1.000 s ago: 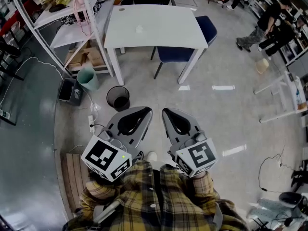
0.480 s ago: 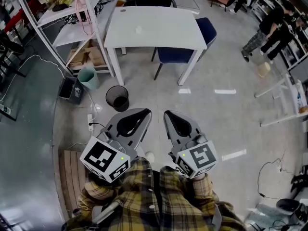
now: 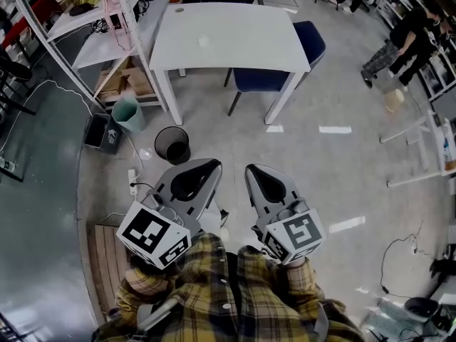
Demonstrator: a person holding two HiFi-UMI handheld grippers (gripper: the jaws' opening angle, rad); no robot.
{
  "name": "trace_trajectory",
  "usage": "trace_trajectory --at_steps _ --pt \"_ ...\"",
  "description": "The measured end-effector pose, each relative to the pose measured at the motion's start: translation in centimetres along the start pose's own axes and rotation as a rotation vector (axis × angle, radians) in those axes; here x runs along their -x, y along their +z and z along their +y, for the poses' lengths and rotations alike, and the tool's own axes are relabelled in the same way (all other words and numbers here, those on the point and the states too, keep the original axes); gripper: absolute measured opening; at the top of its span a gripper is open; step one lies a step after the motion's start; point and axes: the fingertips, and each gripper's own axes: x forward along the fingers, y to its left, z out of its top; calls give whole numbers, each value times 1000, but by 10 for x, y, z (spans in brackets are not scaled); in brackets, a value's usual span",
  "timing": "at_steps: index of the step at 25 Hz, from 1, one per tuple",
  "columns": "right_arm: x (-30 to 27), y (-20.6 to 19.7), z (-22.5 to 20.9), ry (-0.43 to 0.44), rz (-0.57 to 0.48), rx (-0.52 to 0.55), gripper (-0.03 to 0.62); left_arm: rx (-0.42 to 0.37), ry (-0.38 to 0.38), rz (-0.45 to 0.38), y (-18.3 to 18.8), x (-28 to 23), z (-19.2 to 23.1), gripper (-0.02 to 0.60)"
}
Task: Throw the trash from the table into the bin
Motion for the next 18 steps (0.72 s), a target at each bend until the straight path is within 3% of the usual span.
trace_trajectory --at_steps 7,18 --pt "-68 14 -45 -18 47 -3 -2 12 -15 -11 26 -55 72 20" --pt "-203 57 -109 -27 31 34 -2 1 -63 -11 66 -134 192 20"
